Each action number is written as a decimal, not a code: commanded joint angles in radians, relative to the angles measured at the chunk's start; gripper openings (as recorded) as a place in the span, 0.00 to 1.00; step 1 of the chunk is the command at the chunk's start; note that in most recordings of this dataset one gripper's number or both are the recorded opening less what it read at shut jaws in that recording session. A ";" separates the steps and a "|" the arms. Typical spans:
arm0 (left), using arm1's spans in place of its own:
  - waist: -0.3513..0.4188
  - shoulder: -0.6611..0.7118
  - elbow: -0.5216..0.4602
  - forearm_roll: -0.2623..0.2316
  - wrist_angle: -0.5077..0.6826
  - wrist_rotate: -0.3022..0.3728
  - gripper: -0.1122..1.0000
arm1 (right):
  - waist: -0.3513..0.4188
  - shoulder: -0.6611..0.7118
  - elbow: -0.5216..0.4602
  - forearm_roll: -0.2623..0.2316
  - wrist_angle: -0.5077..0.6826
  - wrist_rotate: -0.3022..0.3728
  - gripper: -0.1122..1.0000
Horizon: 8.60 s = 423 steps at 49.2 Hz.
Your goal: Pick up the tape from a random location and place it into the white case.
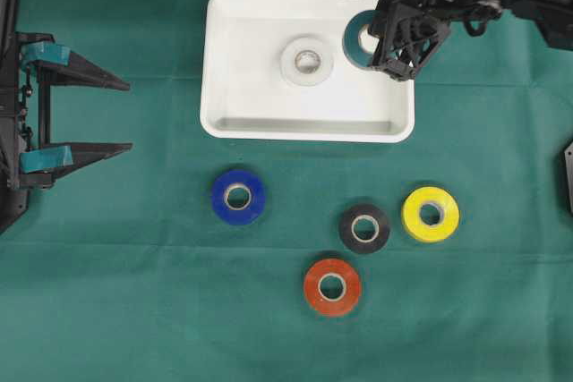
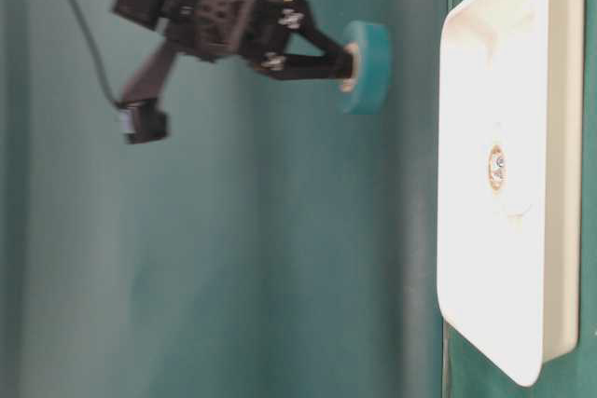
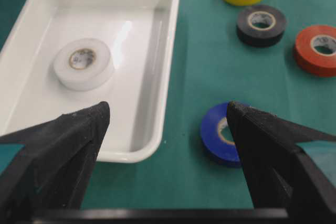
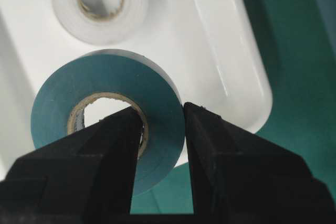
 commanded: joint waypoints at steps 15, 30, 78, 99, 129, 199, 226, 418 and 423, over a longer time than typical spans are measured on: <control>0.003 0.003 -0.011 0.000 -0.005 0.002 0.98 | -0.052 0.095 0.075 -0.003 -0.195 0.005 0.35; 0.011 0.003 -0.011 -0.002 -0.005 0.002 0.98 | -0.071 0.166 0.089 -0.003 -0.235 0.005 0.34; 0.011 0.003 -0.011 0.000 -0.005 0.002 0.98 | -0.084 0.193 0.087 -0.003 -0.249 0.008 0.53; 0.011 0.003 -0.011 0.000 0.002 0.002 0.98 | -0.083 0.186 0.081 -0.014 -0.241 0.008 0.90; 0.011 0.003 -0.011 0.000 0.002 0.000 0.98 | -0.074 -0.057 0.000 -0.028 0.006 0.006 0.90; 0.011 0.003 -0.011 0.000 0.005 -0.003 0.98 | 0.256 -0.190 -0.025 -0.029 -0.055 0.066 0.89; 0.011 -0.017 -0.011 -0.002 0.011 -0.005 0.98 | 0.314 -0.611 0.299 -0.029 -0.241 0.064 0.88; -0.377 0.831 -0.615 -0.002 -0.288 -0.074 0.98 | 0.299 -0.899 0.813 -0.037 -0.653 0.100 0.87; -0.380 0.864 -0.661 0.000 -0.272 -0.072 0.98 | 0.299 -0.897 0.813 -0.037 -0.653 0.100 0.87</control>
